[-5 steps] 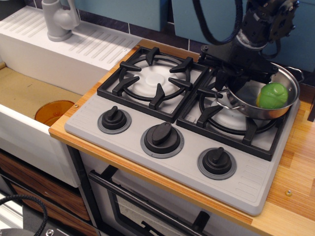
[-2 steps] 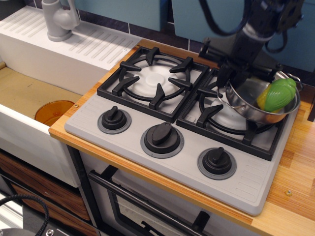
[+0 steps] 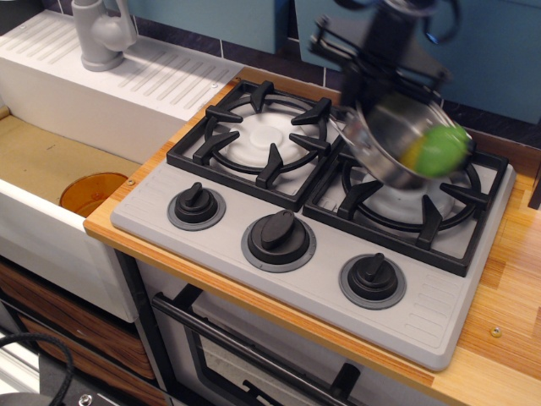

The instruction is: Put corncob in pot or pan an put pot or pan on stove

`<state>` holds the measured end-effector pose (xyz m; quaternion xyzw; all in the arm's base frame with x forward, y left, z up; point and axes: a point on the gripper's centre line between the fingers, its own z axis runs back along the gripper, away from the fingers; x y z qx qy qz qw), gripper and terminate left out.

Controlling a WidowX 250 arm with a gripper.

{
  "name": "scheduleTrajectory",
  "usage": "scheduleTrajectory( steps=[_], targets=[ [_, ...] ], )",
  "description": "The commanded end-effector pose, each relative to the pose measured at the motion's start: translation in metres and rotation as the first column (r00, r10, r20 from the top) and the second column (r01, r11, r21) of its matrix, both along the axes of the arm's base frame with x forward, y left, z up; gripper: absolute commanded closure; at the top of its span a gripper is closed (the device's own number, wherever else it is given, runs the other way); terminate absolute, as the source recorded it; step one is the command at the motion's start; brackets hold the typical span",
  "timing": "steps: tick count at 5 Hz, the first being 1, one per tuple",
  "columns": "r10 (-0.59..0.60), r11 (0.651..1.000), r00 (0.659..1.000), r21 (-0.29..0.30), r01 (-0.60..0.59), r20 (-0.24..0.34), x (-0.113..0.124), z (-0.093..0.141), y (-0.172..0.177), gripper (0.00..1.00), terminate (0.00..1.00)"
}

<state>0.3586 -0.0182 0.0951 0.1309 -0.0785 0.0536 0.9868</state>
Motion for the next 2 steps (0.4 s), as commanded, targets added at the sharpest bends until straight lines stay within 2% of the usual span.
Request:
scheduleTrajectory(
  steps=[1,2],
  targets=[
    [-0.048,0.999,0.995,-0.023,0.050,0.084,0.023,0.045,0.042,1.00,0.00],
    [-0.069,0.997,0.994,-0.025,0.071,0.080,0.029,0.045,0.064,1.00,0.00]
  ],
)
